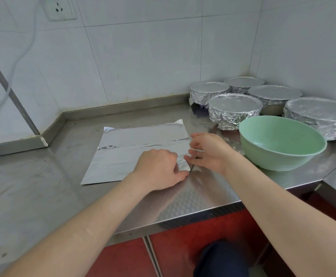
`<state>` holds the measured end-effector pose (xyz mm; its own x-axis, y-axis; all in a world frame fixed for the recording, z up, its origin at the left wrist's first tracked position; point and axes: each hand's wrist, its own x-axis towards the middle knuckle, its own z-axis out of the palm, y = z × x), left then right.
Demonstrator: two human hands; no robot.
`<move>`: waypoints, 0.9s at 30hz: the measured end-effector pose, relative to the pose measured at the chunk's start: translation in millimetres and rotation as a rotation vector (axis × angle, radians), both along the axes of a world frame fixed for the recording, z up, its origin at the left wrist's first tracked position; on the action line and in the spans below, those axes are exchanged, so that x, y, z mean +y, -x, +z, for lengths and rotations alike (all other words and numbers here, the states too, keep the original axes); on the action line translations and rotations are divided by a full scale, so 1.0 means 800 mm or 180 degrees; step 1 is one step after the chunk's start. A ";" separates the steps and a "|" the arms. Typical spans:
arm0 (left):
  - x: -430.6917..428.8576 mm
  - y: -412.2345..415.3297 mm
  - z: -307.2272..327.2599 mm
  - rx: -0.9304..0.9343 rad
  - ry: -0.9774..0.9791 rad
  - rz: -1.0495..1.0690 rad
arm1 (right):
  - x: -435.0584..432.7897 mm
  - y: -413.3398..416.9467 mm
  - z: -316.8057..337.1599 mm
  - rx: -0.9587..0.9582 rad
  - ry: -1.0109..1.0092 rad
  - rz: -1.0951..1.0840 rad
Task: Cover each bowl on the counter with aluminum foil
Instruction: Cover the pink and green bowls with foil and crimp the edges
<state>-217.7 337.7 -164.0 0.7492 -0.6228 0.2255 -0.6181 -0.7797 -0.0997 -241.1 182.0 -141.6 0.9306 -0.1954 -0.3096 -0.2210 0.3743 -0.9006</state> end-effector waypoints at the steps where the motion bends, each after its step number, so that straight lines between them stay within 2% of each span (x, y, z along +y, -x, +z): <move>1: -0.008 0.003 -0.002 0.0004 0.0089 0.0025 | 0.001 0.000 0.000 -0.0010 -0.0051 -0.0031; 8: -0.051 0.003 -0.010 0.0329 0.0916 0.0479 | -0.014 0.001 -0.007 -0.0096 -0.0454 -0.0409; 11: -0.047 -0.004 0.000 0.0414 0.1577 0.0618 | -0.020 0.009 -0.007 -0.0304 -0.0067 -0.0467; 13: -0.040 -0.013 0.016 0.0627 0.2534 0.0727 | -0.015 0.022 -0.005 -0.0374 0.0406 0.0070; 15: -0.037 -0.015 0.038 0.1039 0.3559 0.0641 | 0.002 0.034 0.000 -0.0380 0.0993 0.0930; 17: -0.038 -0.009 0.057 0.1034 0.3969 0.0391 | 0.023 0.037 0.001 -0.0453 0.1241 0.1375; 19: -0.040 0.006 0.079 0.0835 0.4107 0.0166 | 0.039 0.032 0.007 -0.0660 0.1329 0.1165; 22: -0.045 0.021 0.109 0.0800 0.4492 -0.0115 | 0.046 0.020 0.013 -0.0862 0.1763 0.0385; 25: -0.060 0.047 0.140 0.1113 0.4649 -0.0561 | 0.030 0.026 0.025 -0.1378 0.2386 -0.0404; 27: -0.072 0.059 0.150 0.1311 0.4524 -0.0952 | 0.010 0.034 0.040 -0.1430 0.2374 -0.0840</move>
<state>-265.3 280.0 -43.8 0.7972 -0.2097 0.5661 -0.5629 0.0805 0.8226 -268.1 189.8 -109.9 0.8297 -0.4235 0.3637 0.2195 -0.3515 -0.9101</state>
